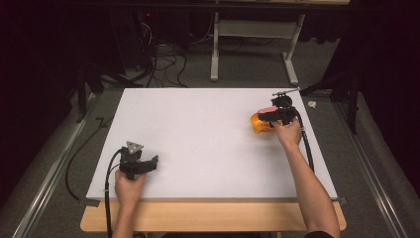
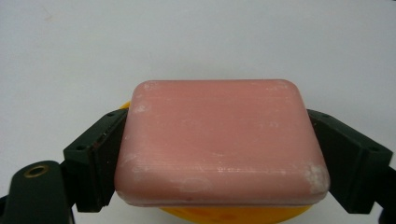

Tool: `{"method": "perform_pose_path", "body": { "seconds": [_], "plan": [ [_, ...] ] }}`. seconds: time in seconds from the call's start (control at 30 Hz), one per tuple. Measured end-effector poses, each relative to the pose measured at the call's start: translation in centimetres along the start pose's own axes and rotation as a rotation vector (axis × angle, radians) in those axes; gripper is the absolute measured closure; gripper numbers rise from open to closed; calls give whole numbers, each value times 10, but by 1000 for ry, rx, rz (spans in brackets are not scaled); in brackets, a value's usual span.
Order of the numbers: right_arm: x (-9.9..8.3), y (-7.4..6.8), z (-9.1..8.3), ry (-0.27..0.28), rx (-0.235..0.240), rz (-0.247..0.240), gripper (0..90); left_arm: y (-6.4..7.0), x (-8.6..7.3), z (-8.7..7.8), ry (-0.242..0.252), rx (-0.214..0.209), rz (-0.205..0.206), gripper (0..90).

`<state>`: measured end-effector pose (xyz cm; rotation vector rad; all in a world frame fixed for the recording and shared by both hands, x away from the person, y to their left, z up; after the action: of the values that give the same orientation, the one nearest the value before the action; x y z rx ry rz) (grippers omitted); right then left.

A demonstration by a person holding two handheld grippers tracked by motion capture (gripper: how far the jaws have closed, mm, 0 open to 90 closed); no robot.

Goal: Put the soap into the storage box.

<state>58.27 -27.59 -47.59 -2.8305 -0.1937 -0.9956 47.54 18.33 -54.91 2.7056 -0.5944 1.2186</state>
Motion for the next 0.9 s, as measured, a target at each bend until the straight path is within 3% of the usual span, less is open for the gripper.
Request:
{"method": "perform_pose_path", "body": {
  "seconds": [0.9],
  "plan": [
    [-12,0,18,-29,-21,15,137,0,0,0,0,0,0,215]
  ]
}}
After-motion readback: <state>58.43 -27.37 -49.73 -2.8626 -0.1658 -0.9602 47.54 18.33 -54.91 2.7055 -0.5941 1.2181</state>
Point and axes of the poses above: each handheld gripper's, and its own axes: z roughly forward along the jaws, x roughly out of its top, y roughly to its right, the point moved 9 cm from there along z, roughly forward along the jaws, and after that the axes turned 4 degrees about z, right-handed, at the moved point
